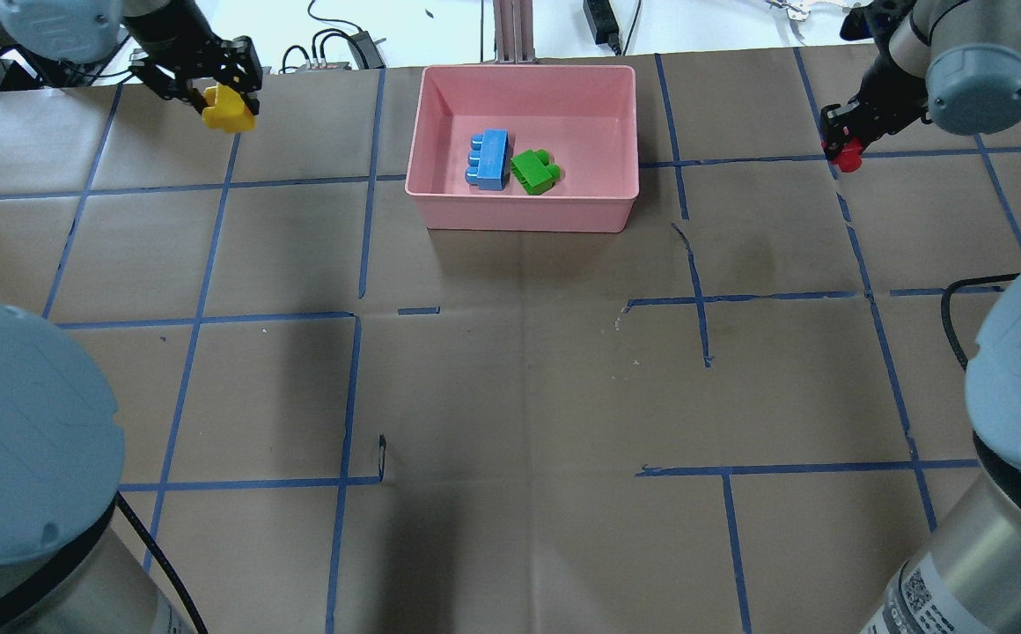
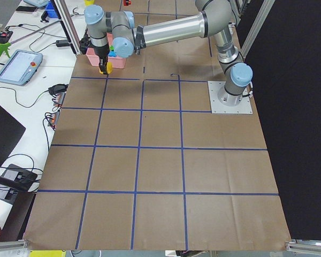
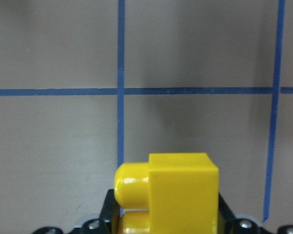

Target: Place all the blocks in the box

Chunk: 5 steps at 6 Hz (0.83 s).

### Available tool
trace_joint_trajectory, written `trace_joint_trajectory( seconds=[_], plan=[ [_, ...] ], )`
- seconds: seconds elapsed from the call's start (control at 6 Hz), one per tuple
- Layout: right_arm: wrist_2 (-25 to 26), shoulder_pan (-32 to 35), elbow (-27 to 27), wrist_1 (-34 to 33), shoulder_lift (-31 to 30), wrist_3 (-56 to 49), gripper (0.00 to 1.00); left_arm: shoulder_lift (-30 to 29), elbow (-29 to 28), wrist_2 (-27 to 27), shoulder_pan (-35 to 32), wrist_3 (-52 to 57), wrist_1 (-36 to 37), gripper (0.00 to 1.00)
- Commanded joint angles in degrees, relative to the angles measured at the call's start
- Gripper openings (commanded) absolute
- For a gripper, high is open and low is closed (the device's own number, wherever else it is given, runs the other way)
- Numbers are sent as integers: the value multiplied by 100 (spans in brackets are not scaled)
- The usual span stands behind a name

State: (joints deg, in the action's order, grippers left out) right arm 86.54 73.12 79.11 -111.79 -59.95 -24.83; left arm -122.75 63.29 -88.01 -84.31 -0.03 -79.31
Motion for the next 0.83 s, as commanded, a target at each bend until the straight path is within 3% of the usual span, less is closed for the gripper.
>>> trace_joint_trajectory(
  seconds=[0.0,0.33,0.5,0.67],
  plan=[
    [-5,262,-876,1880,-156,1052,6,-633,-735,249,-942,-1390,38,12],
    [-5,999,-1188,2048,-183,2467,6,-1179,-1020,223,-1428,-1990,248,15],
    [-327,1298,-1118,2048,-192,3144,6,-1320,-1003,215,-1552,-2201,580,25],
    [-565,1441,-1109,2039,-192,3647,6,-1365,-985,154,-1570,-2221,627,68]
  ],
)
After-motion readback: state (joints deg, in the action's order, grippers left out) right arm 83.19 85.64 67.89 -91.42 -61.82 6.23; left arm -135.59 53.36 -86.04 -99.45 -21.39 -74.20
